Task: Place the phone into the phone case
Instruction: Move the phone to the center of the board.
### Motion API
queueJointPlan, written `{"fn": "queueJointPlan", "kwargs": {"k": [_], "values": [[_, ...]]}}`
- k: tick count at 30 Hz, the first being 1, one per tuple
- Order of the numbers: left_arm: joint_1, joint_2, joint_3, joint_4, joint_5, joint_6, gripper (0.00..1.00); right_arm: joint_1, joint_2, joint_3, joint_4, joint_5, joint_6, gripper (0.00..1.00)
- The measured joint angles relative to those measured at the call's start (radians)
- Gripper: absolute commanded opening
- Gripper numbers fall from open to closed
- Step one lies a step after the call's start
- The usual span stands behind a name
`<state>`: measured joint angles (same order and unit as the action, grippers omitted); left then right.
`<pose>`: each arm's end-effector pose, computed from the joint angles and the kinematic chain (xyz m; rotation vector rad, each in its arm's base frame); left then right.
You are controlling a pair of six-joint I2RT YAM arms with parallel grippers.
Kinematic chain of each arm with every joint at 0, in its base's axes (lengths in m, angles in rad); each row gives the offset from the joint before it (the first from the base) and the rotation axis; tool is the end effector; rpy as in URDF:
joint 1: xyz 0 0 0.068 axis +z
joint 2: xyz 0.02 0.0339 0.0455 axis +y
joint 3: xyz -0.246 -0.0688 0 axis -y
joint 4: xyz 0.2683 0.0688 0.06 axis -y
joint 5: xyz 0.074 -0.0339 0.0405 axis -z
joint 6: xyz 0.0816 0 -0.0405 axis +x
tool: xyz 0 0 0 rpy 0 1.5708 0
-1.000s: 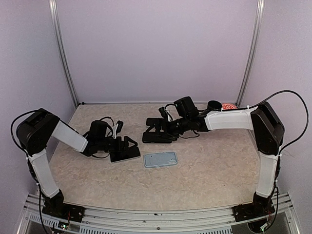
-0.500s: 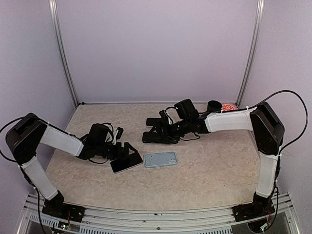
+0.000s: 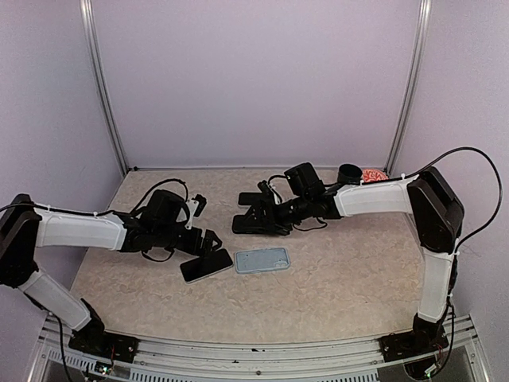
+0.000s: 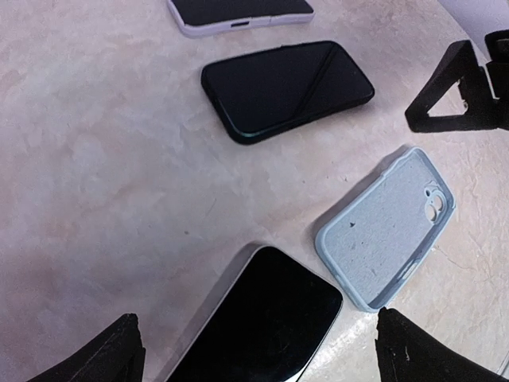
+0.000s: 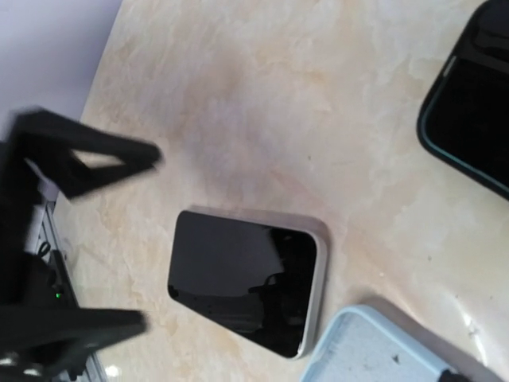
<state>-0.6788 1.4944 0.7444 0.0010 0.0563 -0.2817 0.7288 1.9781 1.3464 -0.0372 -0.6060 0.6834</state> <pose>0.2713 -0.2248 0.1139 0.4986 2.3301 -0.5391 0.3272 0.3544 0.1419 -0.4314 2.4696 1.3684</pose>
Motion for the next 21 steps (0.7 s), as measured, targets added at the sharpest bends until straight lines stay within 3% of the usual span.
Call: {"fn": "queueJointPlan", "kwargs": {"k": [9, 21], "values": [[-0.014, -0.018, 0.175, -0.220, -0.037, 0.399, 0.99, 0.000, -0.022, -0.005, 0.003, -0.023, -0.053, 0.99], [-0.016, 0.070, 0.156, -0.370, 0.029, 0.558, 0.99, 0.000, -0.063, -0.024, 0.012, -0.041, -0.085, 0.99]]}}
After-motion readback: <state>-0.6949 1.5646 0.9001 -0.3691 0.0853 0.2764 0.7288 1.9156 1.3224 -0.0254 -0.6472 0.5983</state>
